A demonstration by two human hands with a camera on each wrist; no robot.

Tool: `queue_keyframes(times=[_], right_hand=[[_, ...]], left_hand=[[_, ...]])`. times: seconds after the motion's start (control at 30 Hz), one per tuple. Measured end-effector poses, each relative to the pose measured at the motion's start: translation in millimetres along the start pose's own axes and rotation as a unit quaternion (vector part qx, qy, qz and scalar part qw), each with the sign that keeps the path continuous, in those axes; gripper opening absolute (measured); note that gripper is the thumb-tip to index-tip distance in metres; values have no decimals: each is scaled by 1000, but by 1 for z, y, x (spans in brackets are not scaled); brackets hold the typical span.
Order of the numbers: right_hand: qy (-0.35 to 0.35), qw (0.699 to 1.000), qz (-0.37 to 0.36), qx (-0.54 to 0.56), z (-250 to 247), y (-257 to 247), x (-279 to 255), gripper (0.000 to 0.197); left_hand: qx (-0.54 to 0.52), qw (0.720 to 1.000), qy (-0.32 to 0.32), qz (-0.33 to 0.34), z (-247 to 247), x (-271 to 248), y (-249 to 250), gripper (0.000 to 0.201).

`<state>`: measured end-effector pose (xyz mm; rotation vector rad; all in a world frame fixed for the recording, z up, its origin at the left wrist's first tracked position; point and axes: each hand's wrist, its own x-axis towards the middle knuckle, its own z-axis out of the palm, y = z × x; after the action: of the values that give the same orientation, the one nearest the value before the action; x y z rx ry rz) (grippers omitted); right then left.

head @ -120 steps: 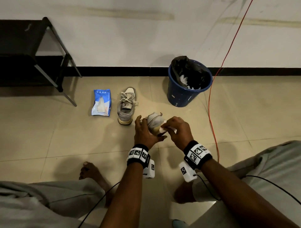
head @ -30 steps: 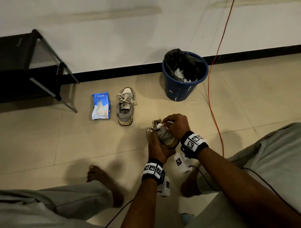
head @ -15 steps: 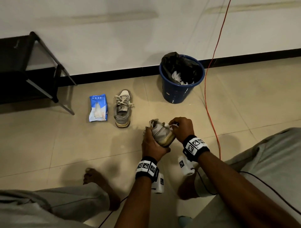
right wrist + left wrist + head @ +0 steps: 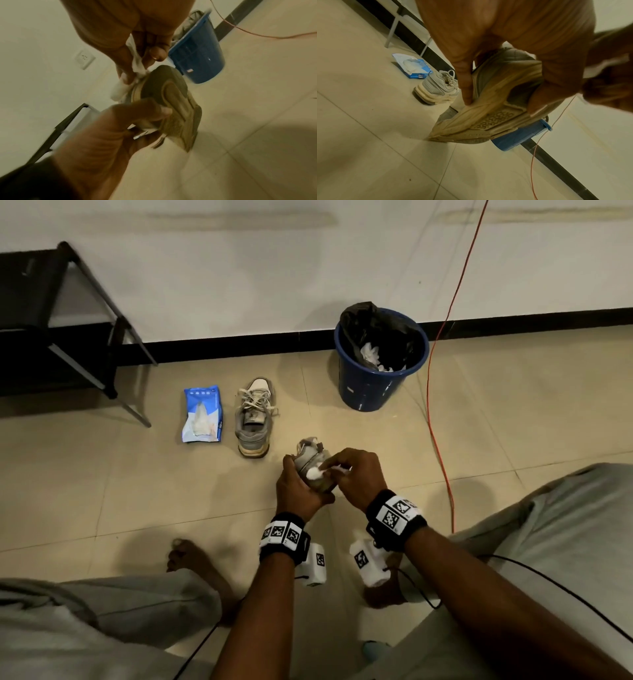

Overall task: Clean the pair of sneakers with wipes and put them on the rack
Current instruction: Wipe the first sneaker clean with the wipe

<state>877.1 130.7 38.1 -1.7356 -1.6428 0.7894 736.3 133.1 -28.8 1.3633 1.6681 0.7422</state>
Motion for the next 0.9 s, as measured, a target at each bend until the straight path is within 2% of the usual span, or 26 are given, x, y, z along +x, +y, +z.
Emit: queue_keyframes(times=[0.13,0.2,0.27,0.33,0.4,0.43,0.47,0.57,0.73,0.9], right_hand=[[74,994,75,8,-8,23,12,12],[61,996,57,15,-1,21,4,14],[37,999,2,-8,11,6,-12,17],[77,997,-2,-12,14,8,-14,17],[144,989,28,-10,8,16,-4,15],[153,987,43,-7,6,19,-1,15],[140,989,40,-1,6,19,-4,15],[81,996,-31,-19,16,6,-21,18],[179,982,54,-20,15,18,-11,18],[147,989,17,-24,15,15,-20,15]], left_hand=[[31,999,-27,19,0,-5,2,124],[25,999,-23,19,1,-3,-1,122],[9,1000,-10,11,-2,0,0,110],[6,1000,-16,13,-2,2,3,99],[15,999,-20,23,-2,2,6,99],[20,999,-21,26,-1,2,7,100],[18,999,-22,26,-2,0,7,102],[-8,1000,1,12,-5,4,6,98],[11,1000,-17,24,-4,2,6,98],[-12,1000,-13,25,-9,5,3,94]])
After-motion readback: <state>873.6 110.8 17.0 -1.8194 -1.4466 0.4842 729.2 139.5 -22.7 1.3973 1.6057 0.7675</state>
